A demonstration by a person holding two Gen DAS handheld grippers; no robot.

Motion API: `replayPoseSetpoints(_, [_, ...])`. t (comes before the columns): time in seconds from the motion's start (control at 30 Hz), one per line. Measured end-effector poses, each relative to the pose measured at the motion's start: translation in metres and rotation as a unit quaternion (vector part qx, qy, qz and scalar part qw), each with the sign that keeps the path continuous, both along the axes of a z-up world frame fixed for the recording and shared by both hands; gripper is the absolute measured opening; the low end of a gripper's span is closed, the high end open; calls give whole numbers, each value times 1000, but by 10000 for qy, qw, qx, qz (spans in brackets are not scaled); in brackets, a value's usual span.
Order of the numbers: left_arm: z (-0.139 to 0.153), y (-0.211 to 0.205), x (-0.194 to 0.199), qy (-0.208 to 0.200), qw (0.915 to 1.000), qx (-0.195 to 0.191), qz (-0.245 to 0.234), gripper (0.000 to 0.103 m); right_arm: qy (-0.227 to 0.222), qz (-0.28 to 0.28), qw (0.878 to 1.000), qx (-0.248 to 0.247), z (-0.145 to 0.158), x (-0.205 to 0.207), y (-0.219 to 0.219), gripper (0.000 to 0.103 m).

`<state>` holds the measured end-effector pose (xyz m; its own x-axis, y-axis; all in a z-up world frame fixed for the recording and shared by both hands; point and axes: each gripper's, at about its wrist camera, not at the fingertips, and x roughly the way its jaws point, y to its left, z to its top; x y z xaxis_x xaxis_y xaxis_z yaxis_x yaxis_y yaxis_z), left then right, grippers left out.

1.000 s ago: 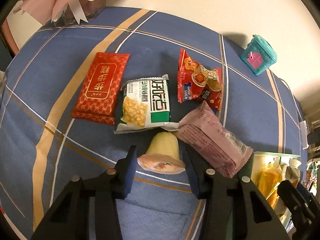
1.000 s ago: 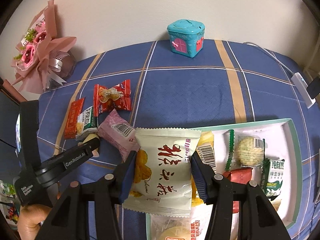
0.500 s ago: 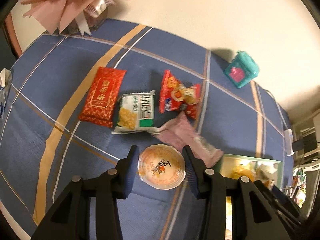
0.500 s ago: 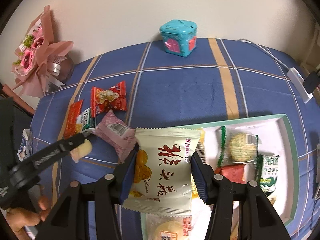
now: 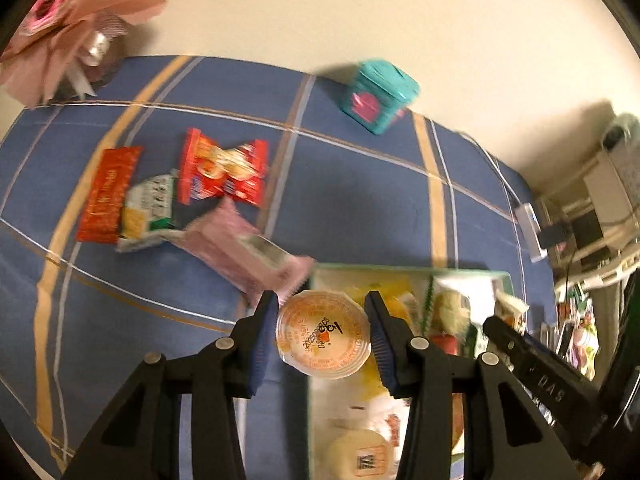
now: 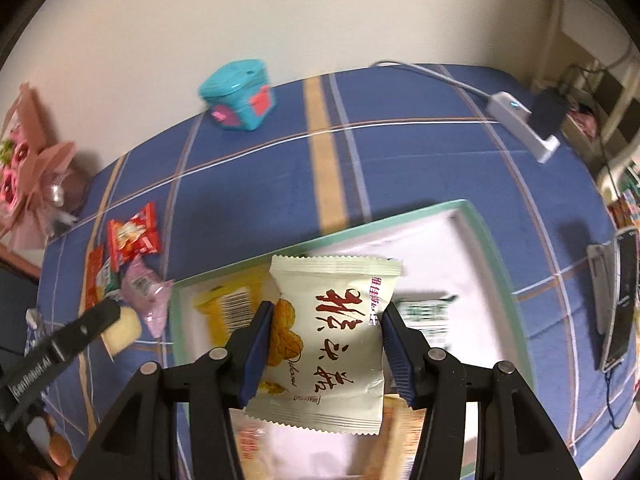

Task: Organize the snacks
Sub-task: 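Carry the pastry bag and jelly cup over the tray with both tools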

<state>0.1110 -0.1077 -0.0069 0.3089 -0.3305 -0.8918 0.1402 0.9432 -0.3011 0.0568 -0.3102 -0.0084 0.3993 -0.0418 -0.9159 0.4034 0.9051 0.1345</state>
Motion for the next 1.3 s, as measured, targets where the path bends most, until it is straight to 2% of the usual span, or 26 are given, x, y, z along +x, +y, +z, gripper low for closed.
replayPoseSetpoints(0.4, [-20,-39,-11,279,9989,174,-323,46,181,-295,9994,-7,-11,-17,-41,56])
replayPoseSetpoints(0.73, [-34,-46,-12,441,9981,246,-350,46,370,-166,9992,60,-30,-15,-35,56])
replayPoseSetpoints(1.1, [-49,-53,-13,566,9964,473,-412,46,473,-96,9988,14,-36,-12,-31,56])
replayPoseSetpoints(1.3, [-53,-53,-13,707,9955,469,-422,47,546,-77,9984,-97,-37,-10,-29,57])
